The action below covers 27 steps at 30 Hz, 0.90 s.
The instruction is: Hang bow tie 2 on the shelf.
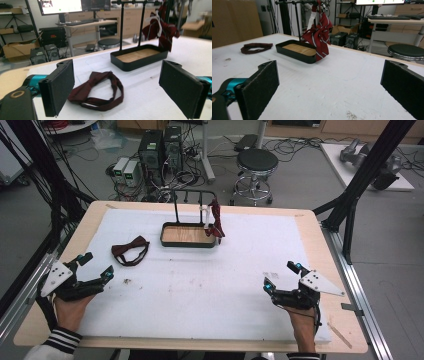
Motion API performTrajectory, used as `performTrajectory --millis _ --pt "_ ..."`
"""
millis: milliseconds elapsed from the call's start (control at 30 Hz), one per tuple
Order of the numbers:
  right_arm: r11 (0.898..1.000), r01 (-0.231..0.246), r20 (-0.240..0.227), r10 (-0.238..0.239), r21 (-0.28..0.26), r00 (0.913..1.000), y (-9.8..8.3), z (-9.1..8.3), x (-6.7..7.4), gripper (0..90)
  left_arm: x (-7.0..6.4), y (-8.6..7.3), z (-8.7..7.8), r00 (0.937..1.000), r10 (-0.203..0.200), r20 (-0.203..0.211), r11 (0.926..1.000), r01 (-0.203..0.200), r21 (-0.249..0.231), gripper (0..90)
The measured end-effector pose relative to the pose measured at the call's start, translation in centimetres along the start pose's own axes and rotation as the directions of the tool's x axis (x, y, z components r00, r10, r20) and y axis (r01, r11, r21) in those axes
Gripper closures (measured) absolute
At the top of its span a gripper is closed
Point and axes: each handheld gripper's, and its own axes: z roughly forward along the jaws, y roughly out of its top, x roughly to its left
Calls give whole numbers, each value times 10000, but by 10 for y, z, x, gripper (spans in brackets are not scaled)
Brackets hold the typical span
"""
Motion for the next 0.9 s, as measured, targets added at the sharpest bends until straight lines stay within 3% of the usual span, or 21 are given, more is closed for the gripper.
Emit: performTrajectory --millis 133,267,533,633,733,800,900 --pt "9999 -106 -51 106 -115 9999 -3 -5 -2 8 4 13 8 9978 609 246 9962 -623 613 135" --pt "9990 -286 -145 281 -347 9995 -7 -11 -2 7 8 26 18 9909 1039 857 9876 -1130 1088 135" --pt "9972 -228 -202 214 -712 9996 -18 -14 1 7 22 53 38 9758 1254 1794 9676 -1603 1953 135" --pt "9974 -98 -207 83 -710 9998 -24 -12 3 7 28 58 46 9708 1218 2069 9554 -1712 2407 136" --pt "9973 -103 -270 84 -729 9996 -27 -11 4 7 32 60 54 9646 1359 2261 9361 -1998 2895 135" --pt "9968 -113 -289 90 -787 9995 -29 -11 4 7 35 61 59 9600 1423 2411 9210 -2177 3230 135" --pt "9959 -178 -274 154 -887 9995 -33 -11 4 7 39 61 69 9536 1541 2588 8918 -2470 3791 136"
